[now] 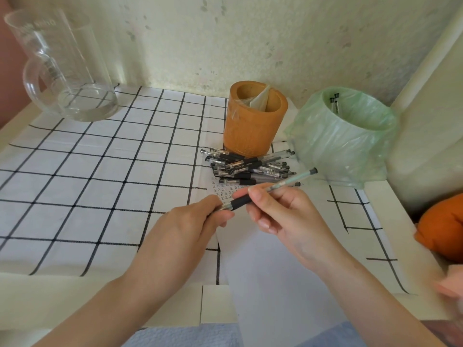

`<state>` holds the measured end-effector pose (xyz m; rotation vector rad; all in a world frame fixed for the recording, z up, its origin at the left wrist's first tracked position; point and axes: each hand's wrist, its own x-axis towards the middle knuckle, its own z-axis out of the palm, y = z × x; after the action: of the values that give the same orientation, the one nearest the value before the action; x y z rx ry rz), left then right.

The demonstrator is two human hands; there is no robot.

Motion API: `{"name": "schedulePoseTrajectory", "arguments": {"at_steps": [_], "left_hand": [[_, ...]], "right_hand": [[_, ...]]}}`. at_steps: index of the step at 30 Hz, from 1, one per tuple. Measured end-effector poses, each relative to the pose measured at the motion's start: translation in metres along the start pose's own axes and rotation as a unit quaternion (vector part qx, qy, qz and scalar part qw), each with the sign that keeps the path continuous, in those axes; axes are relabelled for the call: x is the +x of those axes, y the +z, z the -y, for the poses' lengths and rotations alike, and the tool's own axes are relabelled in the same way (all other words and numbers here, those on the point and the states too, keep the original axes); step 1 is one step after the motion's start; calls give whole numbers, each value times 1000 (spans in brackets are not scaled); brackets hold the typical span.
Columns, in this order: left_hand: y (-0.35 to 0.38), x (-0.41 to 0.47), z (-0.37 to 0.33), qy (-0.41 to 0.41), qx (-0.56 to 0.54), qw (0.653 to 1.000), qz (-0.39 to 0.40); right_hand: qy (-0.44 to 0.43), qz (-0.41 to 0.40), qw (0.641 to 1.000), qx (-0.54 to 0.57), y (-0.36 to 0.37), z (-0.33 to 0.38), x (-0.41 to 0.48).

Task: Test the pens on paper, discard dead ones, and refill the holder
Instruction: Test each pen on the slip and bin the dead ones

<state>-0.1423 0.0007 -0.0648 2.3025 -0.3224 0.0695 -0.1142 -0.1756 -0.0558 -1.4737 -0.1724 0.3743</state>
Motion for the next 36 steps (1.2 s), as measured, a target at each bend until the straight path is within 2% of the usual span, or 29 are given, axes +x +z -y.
{"name": "schedulePoseTrajectory", "arguments": {"at_steps": [5,14,20,27,30,32,36], "left_hand": [[1,-1,-3,-2,18,1000,17],[-4,-3,0,7,25,1000,-1],[0,-5,8,-5,-30,1000,-1],[0,-6,4,-69,-145,986,43],[-2,-1,-1,-64,-174,981,50],[-3,6,-2,-48,-142,988,32],[-2,16,8,2,63,998,-30]], "right_hand": [[1,2,1000,3,2,-3,1],[9,12,1000,-5,5,-7,2],[16,23,1000,8,6,-9,2],[12,30,999,-4,6,-6,3],[13,1,1000,13,5,-7,3],[17,-19,998,55,5,-8,6],[52,-36,993,99,4,-8,10]]}}
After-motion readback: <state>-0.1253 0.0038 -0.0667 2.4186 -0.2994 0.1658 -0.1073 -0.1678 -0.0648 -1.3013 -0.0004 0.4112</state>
